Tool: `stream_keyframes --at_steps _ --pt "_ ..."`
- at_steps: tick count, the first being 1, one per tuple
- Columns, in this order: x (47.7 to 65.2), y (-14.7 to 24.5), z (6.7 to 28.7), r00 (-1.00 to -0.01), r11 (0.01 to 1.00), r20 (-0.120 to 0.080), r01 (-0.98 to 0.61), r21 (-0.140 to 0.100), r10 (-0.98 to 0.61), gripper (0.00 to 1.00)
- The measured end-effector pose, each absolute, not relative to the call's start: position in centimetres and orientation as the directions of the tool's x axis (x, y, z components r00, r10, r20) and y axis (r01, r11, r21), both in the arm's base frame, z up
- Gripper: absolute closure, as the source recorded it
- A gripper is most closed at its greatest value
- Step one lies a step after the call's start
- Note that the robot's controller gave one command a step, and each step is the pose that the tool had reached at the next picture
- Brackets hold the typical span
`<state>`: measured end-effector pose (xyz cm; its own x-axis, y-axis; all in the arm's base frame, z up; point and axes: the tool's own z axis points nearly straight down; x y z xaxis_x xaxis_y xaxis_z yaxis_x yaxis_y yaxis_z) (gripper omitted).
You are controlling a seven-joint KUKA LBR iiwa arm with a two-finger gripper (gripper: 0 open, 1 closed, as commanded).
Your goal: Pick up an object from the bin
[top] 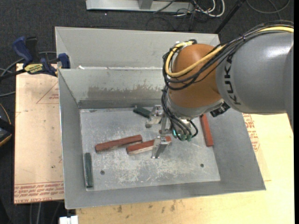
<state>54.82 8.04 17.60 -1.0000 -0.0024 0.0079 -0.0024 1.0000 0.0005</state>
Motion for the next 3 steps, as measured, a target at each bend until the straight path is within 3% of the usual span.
stream_keyframes --at_steps 1,2,3 --pt "55.0 8.0 18.0 -1.0 1.0 0.0 0.0 0.001 0.0 0.0" --pt "59.5 5.8 7.7 -0.997 0.997 -0.003 0.08 0.005 0.08 1.0" --pt "59.5 5.8 7.7 -0.997 0.997 -0.003 0.081 0.006 0.081 1.0"
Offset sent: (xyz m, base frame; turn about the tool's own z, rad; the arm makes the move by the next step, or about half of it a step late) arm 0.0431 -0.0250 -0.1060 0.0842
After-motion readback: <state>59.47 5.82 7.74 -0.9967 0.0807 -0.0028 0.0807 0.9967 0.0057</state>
